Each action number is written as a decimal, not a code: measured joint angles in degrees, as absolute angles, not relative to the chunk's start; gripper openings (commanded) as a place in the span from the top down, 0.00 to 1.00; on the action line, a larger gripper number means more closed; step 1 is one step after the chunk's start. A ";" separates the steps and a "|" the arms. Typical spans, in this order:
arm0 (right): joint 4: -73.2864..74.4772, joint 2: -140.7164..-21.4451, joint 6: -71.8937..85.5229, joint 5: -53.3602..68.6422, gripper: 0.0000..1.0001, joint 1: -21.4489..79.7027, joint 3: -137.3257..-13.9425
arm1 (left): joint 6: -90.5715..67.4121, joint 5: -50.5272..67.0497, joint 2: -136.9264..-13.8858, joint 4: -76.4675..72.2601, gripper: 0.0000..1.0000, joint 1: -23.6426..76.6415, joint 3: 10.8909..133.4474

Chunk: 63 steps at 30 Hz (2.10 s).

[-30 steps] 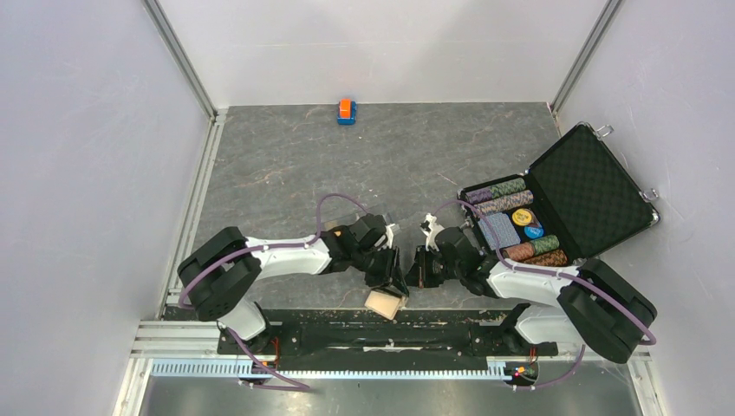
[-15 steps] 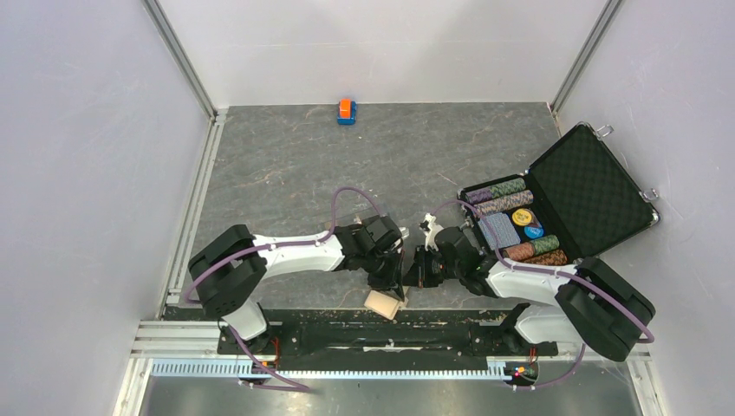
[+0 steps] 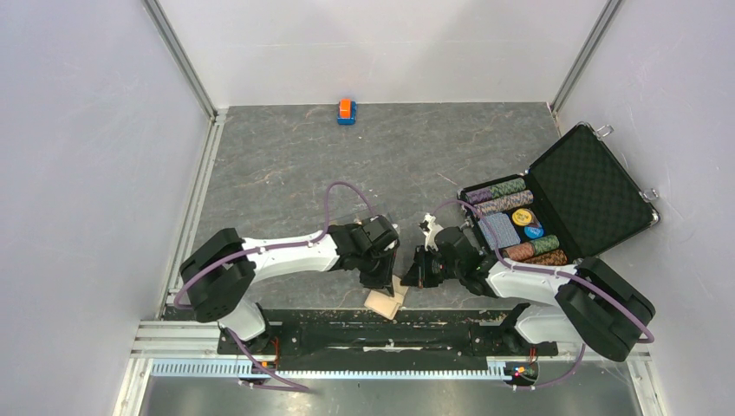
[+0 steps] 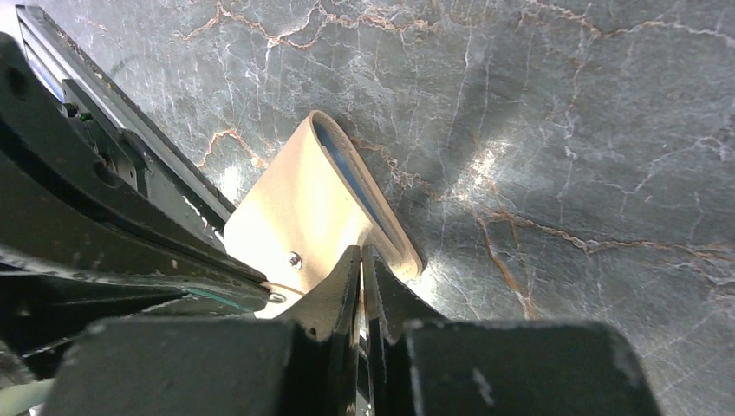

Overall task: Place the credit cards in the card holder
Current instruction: Close the card holder at the center of the board.

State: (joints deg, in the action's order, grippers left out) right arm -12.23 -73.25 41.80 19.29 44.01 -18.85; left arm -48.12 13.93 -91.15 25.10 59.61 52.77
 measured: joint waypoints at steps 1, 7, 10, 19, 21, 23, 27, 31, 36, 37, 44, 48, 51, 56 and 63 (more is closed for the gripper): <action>-12.23 -73.25 41.74 19.29 0.95 44.01 -18.85 | -47.86 13.13 -90.61 25.50 0.98 59.61 52.77; -12.16 -73.23 41.10 19.27 0.97 44.01 -18.87 | -46.96 10.44 -89.82 26.74 0.98 59.57 52.77; -12.19 -73.23 40.82 19.29 0.98 44.01 -18.87 | -46.92 9.96 -89.82 26.89 0.98 59.48 52.77; -12.16 -73.21 40.36 19.29 0.99 44.01 -18.87 | -46.70 8.95 -90.19 26.98 0.98 59.22 52.80; -12.12 -73.19 40.23 19.29 0.99 44.01 -18.87 | -46.46 8.93 -90.61 26.96 0.98 59.20 52.84; -11.94 -73.12 39.99 19.29 0.99 44.01 -18.94 | -46.19 8.95 -91.24 26.92 0.98 59.16 52.88; -11.38 -72.69 39.13 19.42 0.99 44.01 -18.94 | -45.87 8.91 -91.90 26.92 0.98 59.00 52.90; -10.15 -71.66 37.76 19.59 1.00 44.01 -18.94 | -45.52 8.80 -92.25 26.92 0.98 58.96 53.01; -10.44 -69.08 36.34 21.17 1.00 44.03 -18.83 | -44.91 9.08 -93.12 26.57 0.98 58.96 53.74; -10.87 -68.53 36.18 21.65 1.00 44.07 -18.81 | -44.84 9.10 -93.19 26.37 0.98 58.96 53.74; -13.80 -68.71 35.94 23.70 1.00 46.28 -18.79 | -44.69 9.06 -93.19 26.24 0.98 58.96 53.74; -14.39 -71.09 36.14 23.57 1.00 48.73 -18.79 | -44.66 8.95 -93.19 26.26 0.97 58.96 53.74; -14.39 -73.01 36.38 23.07 1.00 50.06 -18.81 | -44.64 8.88 -93.19 26.26 0.92 58.96 53.74; -13.23 -75.44 36.75 21.98 1.00 51.11 -20.64 | -44.34 8.38 -93.21 26.48 0.88 58.94 53.74; -11.53 -76.31 37.21 20.67 1.00 51.72 -22.24 | -43.64 6.83 -92.99 27.40 0.80 58.87 53.74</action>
State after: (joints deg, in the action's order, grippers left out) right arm -11.53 -76.31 37.21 20.67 51.72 -22.24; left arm -43.64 6.83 -92.99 27.40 58.87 53.74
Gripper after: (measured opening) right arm 0.004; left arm 0.198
